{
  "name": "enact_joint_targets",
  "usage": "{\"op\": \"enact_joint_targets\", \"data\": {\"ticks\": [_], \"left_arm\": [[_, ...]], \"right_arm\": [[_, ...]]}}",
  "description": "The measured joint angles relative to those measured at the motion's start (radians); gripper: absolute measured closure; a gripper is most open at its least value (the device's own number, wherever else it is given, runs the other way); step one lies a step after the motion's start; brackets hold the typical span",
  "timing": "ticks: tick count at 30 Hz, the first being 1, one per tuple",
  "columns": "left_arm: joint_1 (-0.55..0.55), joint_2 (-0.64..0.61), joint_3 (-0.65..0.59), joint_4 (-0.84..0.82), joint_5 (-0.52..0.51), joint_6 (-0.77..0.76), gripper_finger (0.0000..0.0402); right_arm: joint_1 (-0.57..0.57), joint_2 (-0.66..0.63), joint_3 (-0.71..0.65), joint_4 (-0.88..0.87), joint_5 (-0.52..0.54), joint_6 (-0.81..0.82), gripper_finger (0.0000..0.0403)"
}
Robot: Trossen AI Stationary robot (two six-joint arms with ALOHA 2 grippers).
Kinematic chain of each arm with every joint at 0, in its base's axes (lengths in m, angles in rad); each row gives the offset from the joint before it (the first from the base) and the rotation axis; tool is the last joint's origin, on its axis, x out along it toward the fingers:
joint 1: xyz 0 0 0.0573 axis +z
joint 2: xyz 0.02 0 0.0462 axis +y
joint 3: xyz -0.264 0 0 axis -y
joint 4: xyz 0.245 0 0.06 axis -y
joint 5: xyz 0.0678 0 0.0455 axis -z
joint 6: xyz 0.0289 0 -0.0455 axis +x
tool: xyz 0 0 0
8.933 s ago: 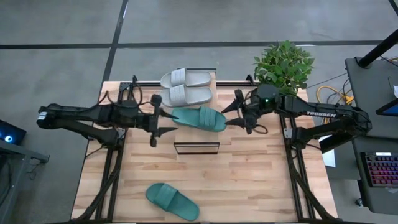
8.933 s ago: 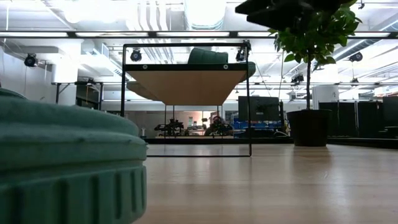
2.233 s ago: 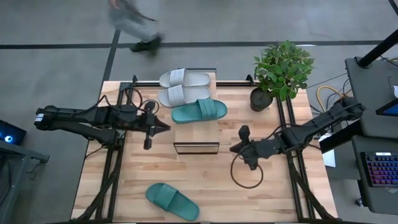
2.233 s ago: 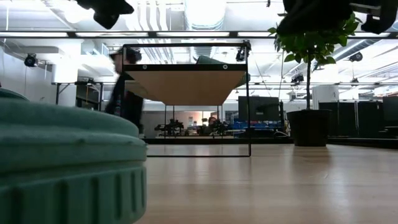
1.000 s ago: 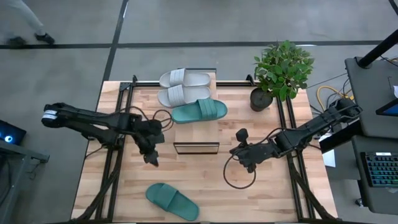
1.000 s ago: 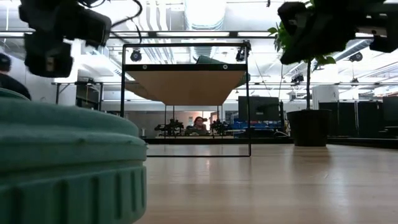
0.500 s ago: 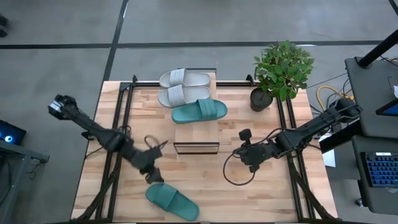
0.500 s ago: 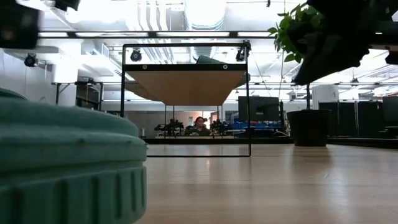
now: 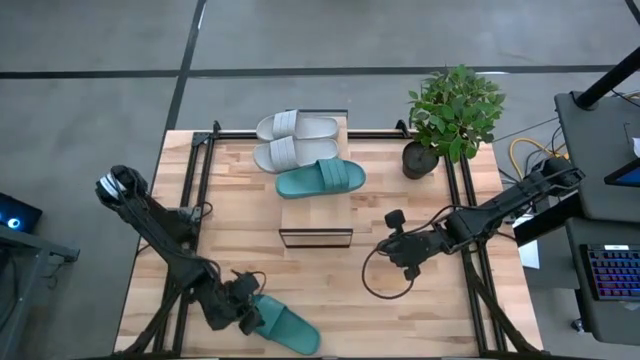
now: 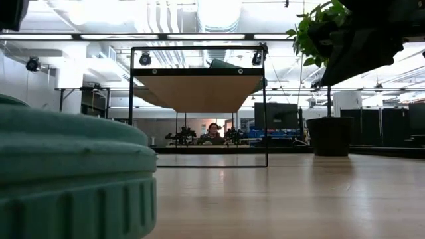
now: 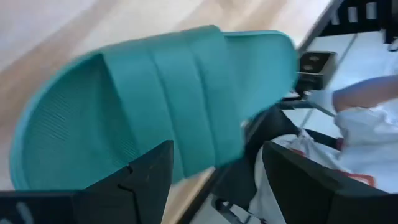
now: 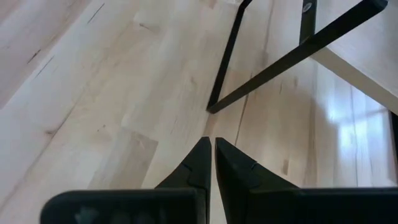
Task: Pick and place slides into the shelf
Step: Put the blue slide on the shelf
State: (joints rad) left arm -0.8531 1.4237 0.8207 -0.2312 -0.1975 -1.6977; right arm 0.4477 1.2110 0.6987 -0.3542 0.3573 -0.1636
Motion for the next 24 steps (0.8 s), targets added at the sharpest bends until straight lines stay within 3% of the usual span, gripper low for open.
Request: {"op": "enact_joint_targets", "data": {"ticks": [12, 24], "left_arm": [[-0.021, -0.029, -0.003, -0.115, -0.003, -0.039, 0.0171], [-0.032, -0.019, -0.038, -0.068, -0.02, -0.077, 0.0171]], "right_arm": [[0.0, 0.0, 0.0, 0.0, 0.001, 0.007, 0.039], [0.0, 0.0, 0.0, -0.001, 0.001, 0.007, 0.039]]}}
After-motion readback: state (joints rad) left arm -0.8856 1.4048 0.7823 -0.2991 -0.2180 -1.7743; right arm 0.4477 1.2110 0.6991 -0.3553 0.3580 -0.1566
